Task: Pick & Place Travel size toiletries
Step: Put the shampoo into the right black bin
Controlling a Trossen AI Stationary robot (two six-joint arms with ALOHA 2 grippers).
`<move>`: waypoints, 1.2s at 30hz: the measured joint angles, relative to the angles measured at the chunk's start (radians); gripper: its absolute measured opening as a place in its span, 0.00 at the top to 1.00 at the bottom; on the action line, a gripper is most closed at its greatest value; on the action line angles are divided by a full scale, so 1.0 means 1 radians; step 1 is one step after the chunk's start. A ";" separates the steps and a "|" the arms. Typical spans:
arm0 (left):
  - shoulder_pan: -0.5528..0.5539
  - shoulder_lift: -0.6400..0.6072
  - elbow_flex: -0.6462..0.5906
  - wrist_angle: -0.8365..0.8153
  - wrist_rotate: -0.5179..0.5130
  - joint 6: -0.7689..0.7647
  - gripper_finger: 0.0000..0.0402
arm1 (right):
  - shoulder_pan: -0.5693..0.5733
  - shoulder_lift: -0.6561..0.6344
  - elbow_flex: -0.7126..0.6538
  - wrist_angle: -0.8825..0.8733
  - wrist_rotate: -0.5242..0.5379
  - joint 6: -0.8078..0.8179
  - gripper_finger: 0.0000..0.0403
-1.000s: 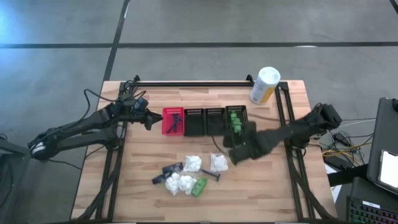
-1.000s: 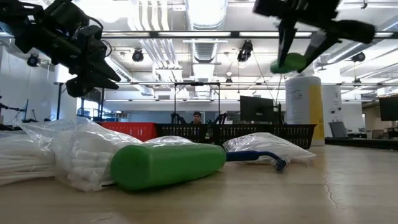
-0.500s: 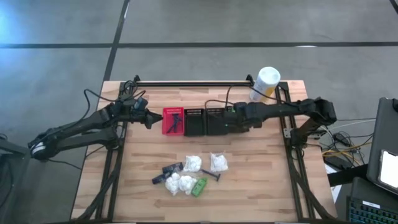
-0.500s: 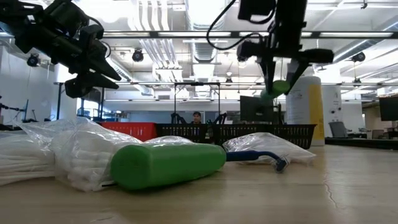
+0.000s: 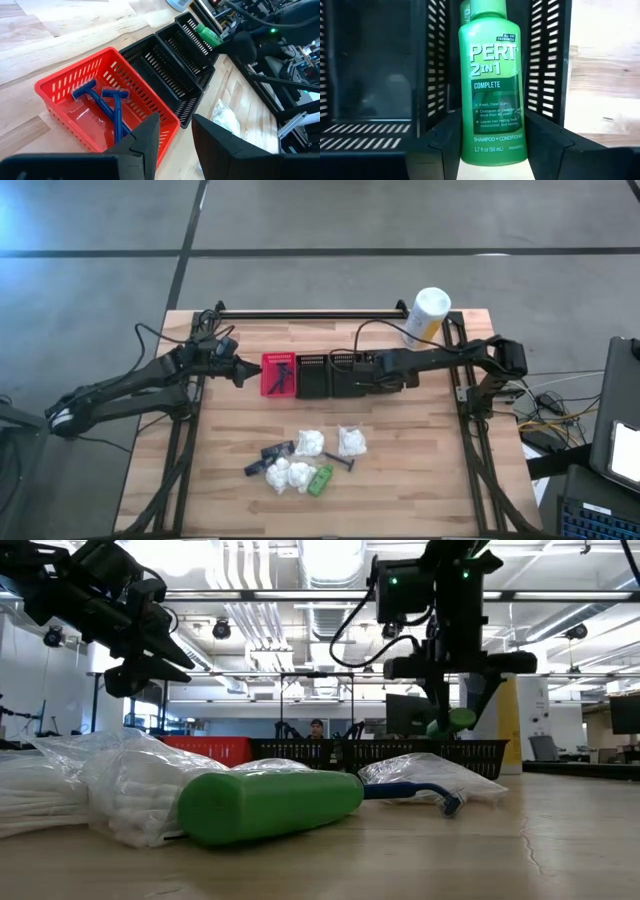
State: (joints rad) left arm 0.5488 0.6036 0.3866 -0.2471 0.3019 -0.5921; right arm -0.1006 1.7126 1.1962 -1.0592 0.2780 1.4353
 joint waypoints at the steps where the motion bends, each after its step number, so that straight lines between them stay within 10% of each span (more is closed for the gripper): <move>1: 0.000 0.000 0.000 -0.001 0.000 0.000 0.70 | -0.003 0.000 -0.008 0.002 0.003 0.000 0.59; 36: 0.000 0.000 0.000 0.000 0.000 0.001 0.70 | 0.129 -0.001 0.130 0.018 0.023 -0.052 0.14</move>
State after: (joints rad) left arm 0.5488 0.6037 0.3866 -0.2475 0.3016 -0.5915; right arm 0.0287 1.7119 1.3260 -1.0412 0.3008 1.3836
